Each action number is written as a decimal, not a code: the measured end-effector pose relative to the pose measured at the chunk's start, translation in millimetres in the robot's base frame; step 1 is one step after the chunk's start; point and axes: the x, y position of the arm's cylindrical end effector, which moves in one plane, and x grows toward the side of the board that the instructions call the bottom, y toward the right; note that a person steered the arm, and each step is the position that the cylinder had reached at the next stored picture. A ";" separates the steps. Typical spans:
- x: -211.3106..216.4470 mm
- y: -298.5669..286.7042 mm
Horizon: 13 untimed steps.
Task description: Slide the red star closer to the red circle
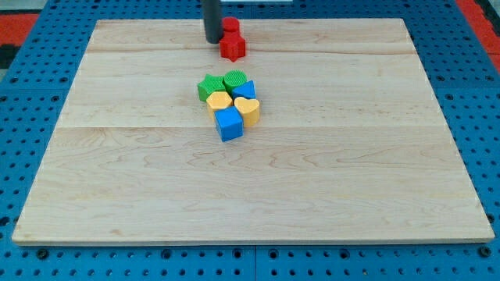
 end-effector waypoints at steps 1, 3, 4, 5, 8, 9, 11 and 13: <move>-2.9 22.6; -0.4 111.7; 46.1 118.4; 79.1 104.7; 71.2 47.5; 67.2 48.4; 50.0 48.9; 46.9 74.9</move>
